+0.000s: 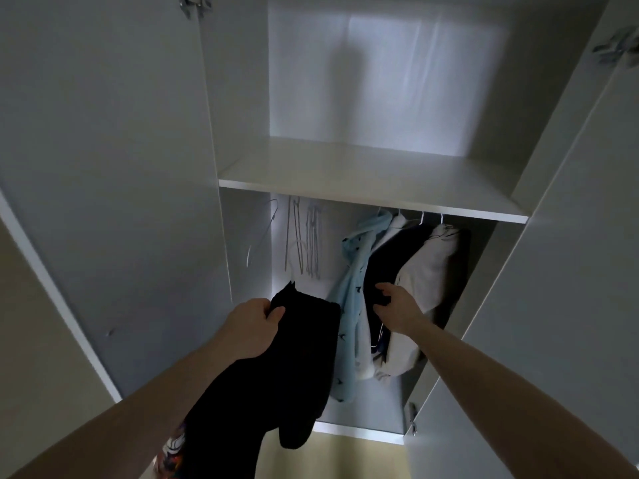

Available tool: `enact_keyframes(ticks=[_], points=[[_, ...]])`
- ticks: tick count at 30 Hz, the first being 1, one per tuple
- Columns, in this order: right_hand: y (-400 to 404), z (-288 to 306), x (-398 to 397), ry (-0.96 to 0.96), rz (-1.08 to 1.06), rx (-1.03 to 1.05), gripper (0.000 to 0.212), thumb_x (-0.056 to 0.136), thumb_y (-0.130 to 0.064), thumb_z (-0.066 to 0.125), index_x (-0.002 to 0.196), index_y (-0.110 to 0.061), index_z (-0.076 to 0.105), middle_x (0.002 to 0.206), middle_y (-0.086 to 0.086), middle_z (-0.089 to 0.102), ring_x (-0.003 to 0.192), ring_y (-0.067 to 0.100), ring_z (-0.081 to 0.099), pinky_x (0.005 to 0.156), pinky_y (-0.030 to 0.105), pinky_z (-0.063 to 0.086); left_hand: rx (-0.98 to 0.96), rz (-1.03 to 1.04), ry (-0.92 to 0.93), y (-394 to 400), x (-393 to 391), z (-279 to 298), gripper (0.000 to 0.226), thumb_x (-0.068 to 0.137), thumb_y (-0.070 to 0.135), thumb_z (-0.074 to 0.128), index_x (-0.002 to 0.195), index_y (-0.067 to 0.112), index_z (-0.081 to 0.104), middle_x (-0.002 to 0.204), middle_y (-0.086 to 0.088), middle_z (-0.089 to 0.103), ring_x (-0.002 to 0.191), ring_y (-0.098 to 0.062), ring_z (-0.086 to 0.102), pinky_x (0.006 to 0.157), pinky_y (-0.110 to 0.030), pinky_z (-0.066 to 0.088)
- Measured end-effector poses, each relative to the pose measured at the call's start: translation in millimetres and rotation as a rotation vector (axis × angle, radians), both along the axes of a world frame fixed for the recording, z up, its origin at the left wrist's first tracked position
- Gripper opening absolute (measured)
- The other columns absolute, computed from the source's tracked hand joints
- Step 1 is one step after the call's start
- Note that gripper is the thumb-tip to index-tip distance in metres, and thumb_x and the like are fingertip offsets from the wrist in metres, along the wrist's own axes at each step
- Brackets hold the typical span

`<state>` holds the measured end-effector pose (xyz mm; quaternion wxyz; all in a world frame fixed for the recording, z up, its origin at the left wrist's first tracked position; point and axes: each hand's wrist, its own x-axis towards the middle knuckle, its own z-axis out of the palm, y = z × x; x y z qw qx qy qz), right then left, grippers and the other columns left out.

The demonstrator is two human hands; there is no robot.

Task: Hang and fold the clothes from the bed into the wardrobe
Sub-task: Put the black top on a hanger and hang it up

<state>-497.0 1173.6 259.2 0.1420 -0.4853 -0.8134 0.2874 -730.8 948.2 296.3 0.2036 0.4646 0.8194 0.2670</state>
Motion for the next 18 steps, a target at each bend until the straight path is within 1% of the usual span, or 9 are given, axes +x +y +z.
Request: enact_keyframes(ticks=[4,6,8,11,12,13,15,16,18], points=[[67,-22,-23,-0.195,0.111,0.070,0.070,0.094,-0.022,0.065,0.157,-0.015,0.034,0.150,0.021,0.038,0.132,0.037,0.047,0.108,0.036,0.043,-0.027,0.049,0.040,39,-5,-7,0.036,0.105,0.043,0.048,0.078,0.021,0.056,0.075,0.001,0.061,0.070,-0.013,0.059,0.064,-0.030,0.042],[100,-34,-35,-0.264,0.198,0.160,0.073,0.093,-0.024,0.065,0.158,-0.015,0.033,0.156,0.022,0.031,0.132,0.038,0.048,0.106,0.040,0.046,-0.027,0.070,0.054,63,-5,-10,0.038,0.105,0.042,0.048,0.074,0.020,0.054,0.070,0.001,0.059,0.066,-0.012,0.057,0.061,-0.030,0.041],[125,-38,-48,-0.308,0.287,0.251,0.074,0.095,-0.027,0.065,0.159,-0.014,0.031,0.164,0.017,0.022,0.133,0.038,0.048,0.105,0.040,0.047,-0.023,0.095,0.057,82,-3,-13,0.040,0.104,0.042,0.050,0.070,0.020,0.052,0.066,0.002,0.056,0.062,-0.013,0.056,0.060,-0.030,0.040],[160,-38,-66,-0.384,0.418,0.236,0.080,0.099,-0.026,0.063,0.162,-0.012,0.018,0.170,0.007,0.008,0.142,0.031,0.038,0.115,0.034,0.037,-0.023,0.127,0.056,117,5,-18,0.040,0.102,0.043,0.052,0.069,0.020,0.052,0.064,0.002,0.056,0.061,-0.016,0.056,0.061,-0.030,0.041],[168,-36,-70,-0.439,0.441,0.221,0.080,0.100,-0.027,0.062,0.163,-0.013,0.015,0.170,0.005,0.009,0.143,0.030,0.037,0.115,0.034,0.036,-0.022,0.134,0.054,127,8,-19,0.039,0.102,0.043,0.053,0.071,0.019,0.055,0.065,0.001,0.058,0.063,-0.016,0.058,0.061,-0.030,0.043],[179,-38,-72,-0.486,0.452,0.207,0.077,0.100,-0.026,0.060,0.163,-0.014,0.017,0.169,0.005,0.015,0.141,0.031,0.038,0.114,0.035,0.037,-0.021,0.141,0.054,139,11,-20,0.039,0.101,0.044,0.053,0.073,0.018,0.057,0.067,0.000,0.060,0.065,-0.017,0.060,0.062,-0.030,0.044],[196,-39,-68,-0.578,0.450,0.201,0.066,0.099,-0.027,0.057,0.158,-0.015,0.029,0.158,0.006,0.036,0.130,0.031,0.047,0.105,0.039,0.046,-0.023,0.156,0.066,159,18,-22,0.038,0.100,0.045,0.053,0.074,0.018,0.058,0.070,-0.001,0.062,0.068,-0.018,0.062,0.062,-0.030,0.043],[201,-38,-65,-0.623,0.448,0.210,0.060,0.099,-0.028,0.056,0.154,-0.017,0.035,0.151,0.006,0.042,0.124,0.030,0.051,0.100,0.040,0.049,-0.029,0.166,0.076,167,20,-22,0.038,0.100,0.045,0.053,0.072,0.020,0.057,0.070,0.000,0.062,0.068,-0.018,0.062,0.062,-0.031,0.043],[210,-39,-62,-0.614,0.441,0.229,0.059,0.098,-0.031,0.057,0.151,-0.018,0.036,0.146,0.008,0.043,0.118,0.031,0.055,0.095,0.041,0.052,-0.038,0.189,0.092,179,22,-22,0.037,0.099,0.044,0.053,0.070,0.021,0.055,0.069,0.000,0.061,0.068,-0.019,0.062,0.064,-0.032,0.047]])
